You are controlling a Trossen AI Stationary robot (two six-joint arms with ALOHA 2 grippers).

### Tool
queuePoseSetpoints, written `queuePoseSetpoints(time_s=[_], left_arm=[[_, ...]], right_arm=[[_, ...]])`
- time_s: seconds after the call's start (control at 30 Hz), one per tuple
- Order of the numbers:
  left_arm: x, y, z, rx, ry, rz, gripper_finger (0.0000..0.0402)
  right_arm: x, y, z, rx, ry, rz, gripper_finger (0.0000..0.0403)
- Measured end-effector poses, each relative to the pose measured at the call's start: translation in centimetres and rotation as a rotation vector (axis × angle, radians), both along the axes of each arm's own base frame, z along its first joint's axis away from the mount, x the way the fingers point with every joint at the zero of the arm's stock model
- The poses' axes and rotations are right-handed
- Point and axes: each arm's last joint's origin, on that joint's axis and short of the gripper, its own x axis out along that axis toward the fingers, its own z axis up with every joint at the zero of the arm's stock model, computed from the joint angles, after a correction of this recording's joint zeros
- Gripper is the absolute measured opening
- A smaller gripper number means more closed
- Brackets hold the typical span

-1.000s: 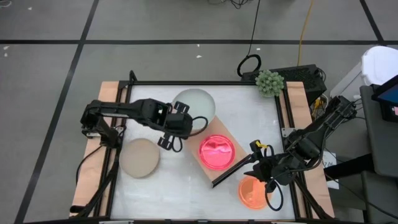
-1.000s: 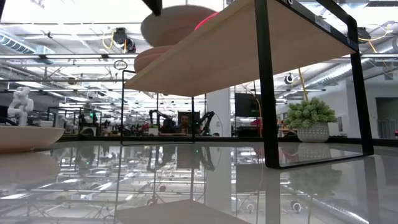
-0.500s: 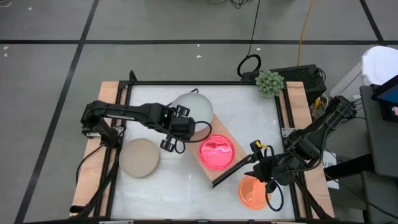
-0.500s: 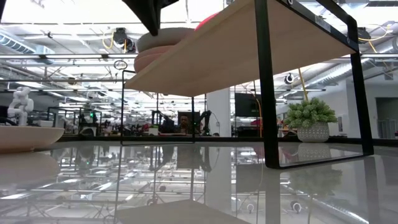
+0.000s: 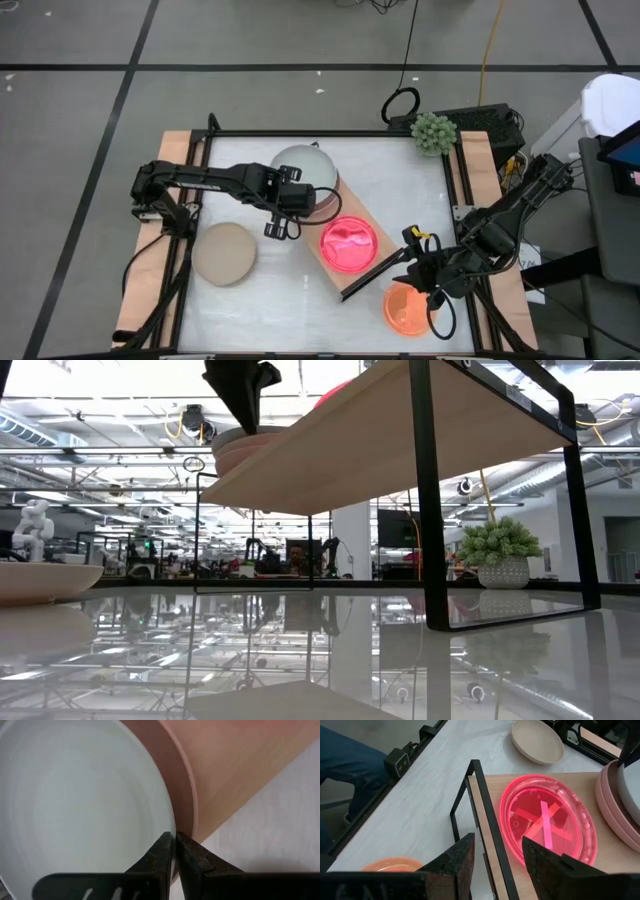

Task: Place and stack plates onto a shelf
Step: Stack the large gray plate on top of the large pink plate on the shelf, then stack the small orange plate on top of the small pink plate on the shelf

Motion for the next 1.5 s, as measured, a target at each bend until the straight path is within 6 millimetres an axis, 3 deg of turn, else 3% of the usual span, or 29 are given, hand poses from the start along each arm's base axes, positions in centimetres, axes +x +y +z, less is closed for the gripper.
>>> queuePoseSetpoints(time_s=[0.33, 0.6, 0.83, 1.23, 1.5], left_arm=[[0.6, -0.5, 0.2, -0.017, -0.072, 0.018, 0.0038], [0.7, -0.4, 0.2, -0.013, -0.101, 0.089, 0.0124], [0.2, -1.8, 1.2, -0.033, -0.172, 0.101, 0.0173], [-1.5, -3.9, 3.6, -0.057, -0.324, 0.138, 0.0177], [-2.4, -6.9, 4.0, -0.072, -0.370, 0.138, 0.0177]], right_arm=[[0.0, 0.0, 0.0, 0.000, 0.000, 0.000, 0.0148], [0.0, 0.0, 0.0, 0.000, 0.000, 0.001, 0.0148], [0.0, 0.0, 0.0, -0.002, 0.002, 0.001, 0.0148], [0.0, 0.0, -0.1, 0.009, 0.004, -0.010, 0.0148], [0.0, 0.0, -1.1, 0.056, 0.031, -0.062, 0.0148]])
